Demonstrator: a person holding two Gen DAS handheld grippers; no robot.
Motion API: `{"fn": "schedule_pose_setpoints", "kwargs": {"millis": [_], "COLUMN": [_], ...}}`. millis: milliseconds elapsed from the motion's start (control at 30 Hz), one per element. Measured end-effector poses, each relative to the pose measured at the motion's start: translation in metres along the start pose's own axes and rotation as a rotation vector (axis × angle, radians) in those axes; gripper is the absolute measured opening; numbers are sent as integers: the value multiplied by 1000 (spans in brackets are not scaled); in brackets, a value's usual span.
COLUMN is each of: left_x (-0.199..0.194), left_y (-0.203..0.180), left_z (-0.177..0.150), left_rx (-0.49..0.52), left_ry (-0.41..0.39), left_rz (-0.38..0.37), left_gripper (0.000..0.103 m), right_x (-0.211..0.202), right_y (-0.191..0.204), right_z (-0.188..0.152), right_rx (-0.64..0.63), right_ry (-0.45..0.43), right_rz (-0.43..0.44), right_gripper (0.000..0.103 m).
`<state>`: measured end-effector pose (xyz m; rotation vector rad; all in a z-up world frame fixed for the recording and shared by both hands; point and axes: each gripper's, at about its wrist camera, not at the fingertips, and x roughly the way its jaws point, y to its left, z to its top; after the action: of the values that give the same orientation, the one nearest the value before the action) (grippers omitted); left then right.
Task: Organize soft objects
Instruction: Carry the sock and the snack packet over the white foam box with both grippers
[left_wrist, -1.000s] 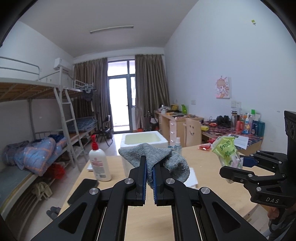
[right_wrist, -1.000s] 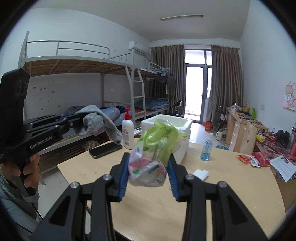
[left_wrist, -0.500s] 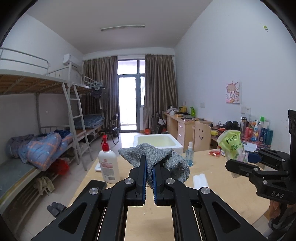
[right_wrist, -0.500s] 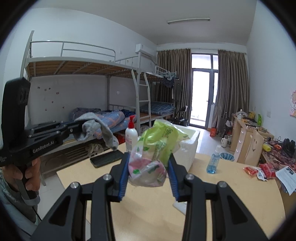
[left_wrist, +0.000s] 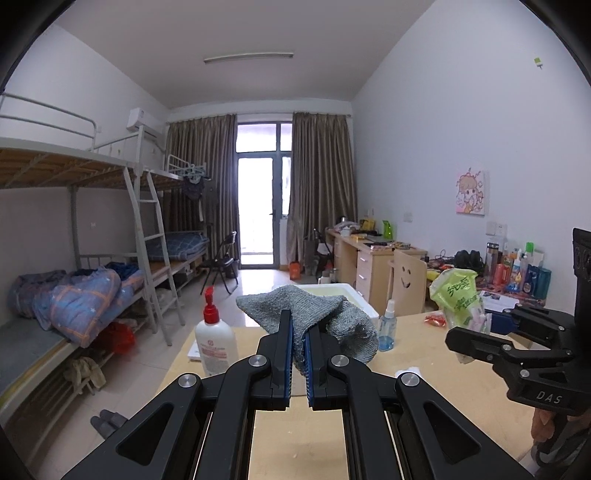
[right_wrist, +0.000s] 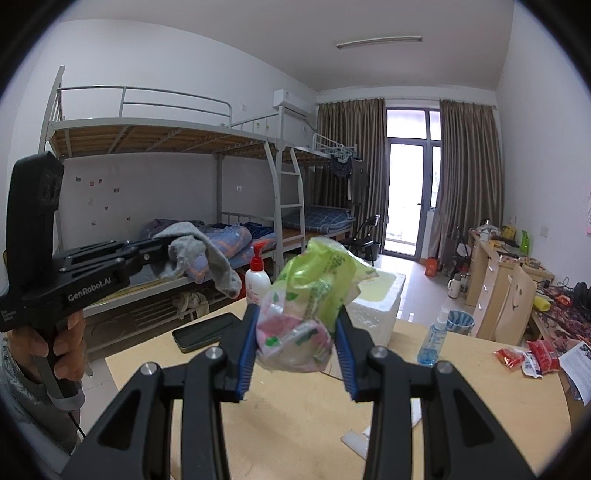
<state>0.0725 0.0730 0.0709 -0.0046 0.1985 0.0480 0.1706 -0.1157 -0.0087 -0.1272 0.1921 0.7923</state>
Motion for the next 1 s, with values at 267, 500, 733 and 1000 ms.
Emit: {"fn": "schedule_pose_setpoints", "kwargs": {"millis": [267,500,733,1000], "left_x": [17,35,52,84], "left_y": [0,-4,-4,-7], "left_z": [8,16,18,27], "left_rx": [-8,-4,-2,-3], "left_ry": [7,18,34,54], "left_rz": [-16,-22,-31,-40], "left_gripper": [6,6,6,6], "right_x": [12,18,31,46], "right_y": [-8,-11,-14,-22], "right_z": [10,20,21,30], "right_rx": [-1,19,6,2], "right_ry": [20,14,47,77], "right_rz": [-9,-19,-18,-23], "right_gripper": [43,43,43,43]}}
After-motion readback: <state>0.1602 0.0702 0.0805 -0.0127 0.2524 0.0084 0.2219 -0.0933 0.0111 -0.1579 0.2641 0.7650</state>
